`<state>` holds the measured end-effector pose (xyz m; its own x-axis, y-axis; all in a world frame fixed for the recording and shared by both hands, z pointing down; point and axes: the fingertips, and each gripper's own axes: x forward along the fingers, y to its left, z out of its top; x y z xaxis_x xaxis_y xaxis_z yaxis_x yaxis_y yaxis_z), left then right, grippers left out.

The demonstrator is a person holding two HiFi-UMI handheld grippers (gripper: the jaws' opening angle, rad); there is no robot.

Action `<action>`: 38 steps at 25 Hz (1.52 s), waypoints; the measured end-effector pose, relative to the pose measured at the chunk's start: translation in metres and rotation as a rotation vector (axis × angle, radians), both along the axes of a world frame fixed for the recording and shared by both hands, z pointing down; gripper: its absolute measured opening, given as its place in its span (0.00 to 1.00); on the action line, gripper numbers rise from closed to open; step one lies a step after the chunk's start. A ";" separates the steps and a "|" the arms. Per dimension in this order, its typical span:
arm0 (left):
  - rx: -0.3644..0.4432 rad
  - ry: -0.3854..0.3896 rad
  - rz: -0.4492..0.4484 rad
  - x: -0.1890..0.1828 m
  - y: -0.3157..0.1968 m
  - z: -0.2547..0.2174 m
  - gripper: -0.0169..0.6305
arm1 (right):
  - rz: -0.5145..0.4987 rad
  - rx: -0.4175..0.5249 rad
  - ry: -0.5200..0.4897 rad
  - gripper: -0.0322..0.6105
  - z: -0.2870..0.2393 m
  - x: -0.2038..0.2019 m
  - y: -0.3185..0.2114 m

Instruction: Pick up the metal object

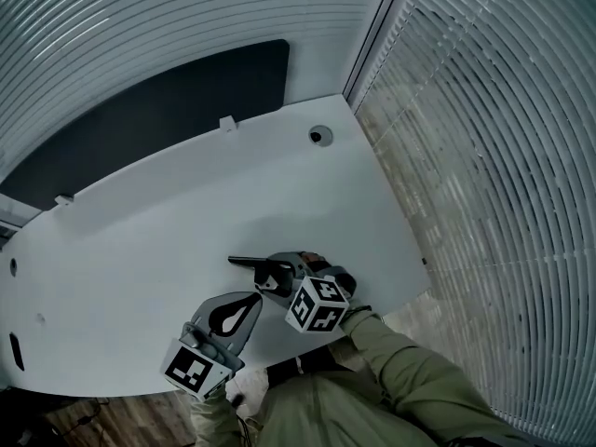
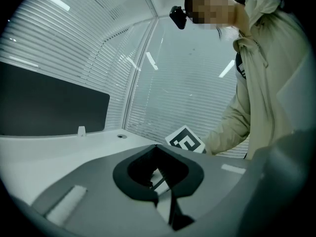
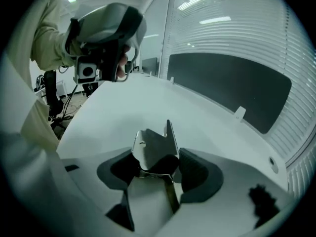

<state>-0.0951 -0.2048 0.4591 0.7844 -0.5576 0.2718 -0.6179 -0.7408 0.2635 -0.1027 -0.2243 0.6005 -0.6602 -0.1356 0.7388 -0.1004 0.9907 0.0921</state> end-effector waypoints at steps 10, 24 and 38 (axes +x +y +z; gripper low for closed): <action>-0.013 0.006 -0.007 0.000 -0.004 0.003 0.03 | 0.046 0.015 -0.025 0.30 -0.009 -0.003 -0.012; 0.044 -0.005 -0.028 -0.005 0.003 -0.010 0.03 | 0.131 -0.003 -0.041 0.24 -0.024 0.004 -0.011; 0.222 -0.076 -0.041 0.007 0.003 -0.055 0.03 | 0.346 -0.031 -0.416 0.22 -0.121 0.031 -0.044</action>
<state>-0.0885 -0.2014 0.4046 0.7420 -0.6409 0.1967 -0.6602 -0.7496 0.0482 -0.0715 -0.2679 0.4798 -0.8186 -0.3794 0.4313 -0.4429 0.8950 -0.0535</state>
